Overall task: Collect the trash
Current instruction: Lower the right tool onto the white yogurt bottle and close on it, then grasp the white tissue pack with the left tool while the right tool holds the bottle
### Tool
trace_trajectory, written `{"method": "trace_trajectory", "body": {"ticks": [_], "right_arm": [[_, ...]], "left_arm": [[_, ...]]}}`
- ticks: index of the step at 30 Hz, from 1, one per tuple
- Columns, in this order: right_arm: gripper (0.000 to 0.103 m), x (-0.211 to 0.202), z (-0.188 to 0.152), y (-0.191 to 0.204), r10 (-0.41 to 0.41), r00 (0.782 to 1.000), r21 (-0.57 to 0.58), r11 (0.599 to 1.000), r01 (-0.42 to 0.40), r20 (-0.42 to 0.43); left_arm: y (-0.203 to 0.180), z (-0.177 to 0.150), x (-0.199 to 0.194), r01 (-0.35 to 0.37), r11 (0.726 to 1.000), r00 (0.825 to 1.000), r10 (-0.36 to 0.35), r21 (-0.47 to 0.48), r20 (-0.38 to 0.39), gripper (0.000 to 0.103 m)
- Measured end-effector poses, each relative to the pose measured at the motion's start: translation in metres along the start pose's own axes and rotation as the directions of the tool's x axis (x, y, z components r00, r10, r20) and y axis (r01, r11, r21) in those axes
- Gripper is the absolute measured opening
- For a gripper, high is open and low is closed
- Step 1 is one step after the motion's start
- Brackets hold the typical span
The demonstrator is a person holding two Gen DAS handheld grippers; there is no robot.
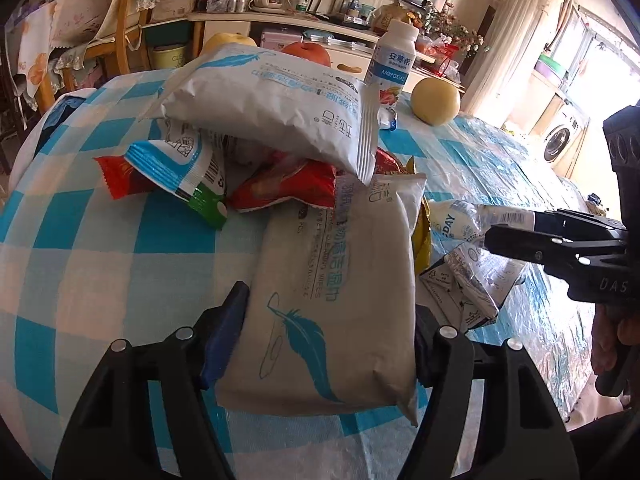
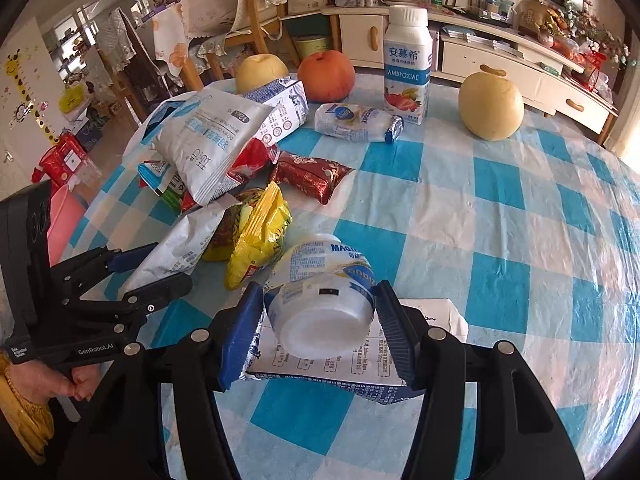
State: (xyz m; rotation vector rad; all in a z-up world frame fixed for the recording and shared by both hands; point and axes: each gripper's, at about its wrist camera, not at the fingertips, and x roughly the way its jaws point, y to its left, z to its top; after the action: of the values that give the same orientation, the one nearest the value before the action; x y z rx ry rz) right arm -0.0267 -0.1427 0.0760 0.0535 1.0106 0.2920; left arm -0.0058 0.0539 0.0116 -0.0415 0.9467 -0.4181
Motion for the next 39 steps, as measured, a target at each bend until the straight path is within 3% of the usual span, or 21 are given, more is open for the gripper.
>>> {"method": "trace_trajectory", "body": {"ticks": [7, 8, 13, 21, 28, 39], "right_arm": [[0.059, -0.026, -0.001, 0.010, -0.013, 0.999, 0.018, 1.000, 0.012, 0.052], [0.059, -0.030, -0.001, 0.013, -0.017, 0.998, 0.014, 1.000, 0.016, 0.060], [0.059, -0.047, 0.000, 0.028, -0.028, 0.994, 0.007, 1.000, 0.027, 0.105], [0.059, -0.069, 0.005, 0.060, -0.016, 0.984, -0.013, 1.000, 0.018, 0.176], [0.059, -0.080, 0.009, 0.097, 0.025, 0.979, -0.042, 0.999, -0.017, 0.204], [0.059, -0.081, 0.036, 0.180, 0.178, 0.959, -0.111, 0.981, -0.156, 0.221]], "left_arm": [[0.008, -0.013, -0.026, 0.019, 0.999, 0.999, -0.017, -0.027, 0.051, 0.055], [0.008, -0.014, -0.032, 0.028, 0.999, 0.998, -0.026, -0.029, 0.062, 0.043], [0.012, -0.022, -0.045, 0.028, 0.998, 0.997, -0.024, -0.050, 0.079, 0.040], [0.027, -0.028, -0.068, 0.032, 0.994, 0.992, -0.019, -0.104, 0.125, 0.026], [0.052, -0.027, -0.096, 0.034, 0.983, 0.985, -0.001, -0.182, 0.174, 0.023], [0.117, -0.027, -0.163, 0.050, 0.945, 0.947, 0.058, -0.323, 0.316, 0.023]]}}
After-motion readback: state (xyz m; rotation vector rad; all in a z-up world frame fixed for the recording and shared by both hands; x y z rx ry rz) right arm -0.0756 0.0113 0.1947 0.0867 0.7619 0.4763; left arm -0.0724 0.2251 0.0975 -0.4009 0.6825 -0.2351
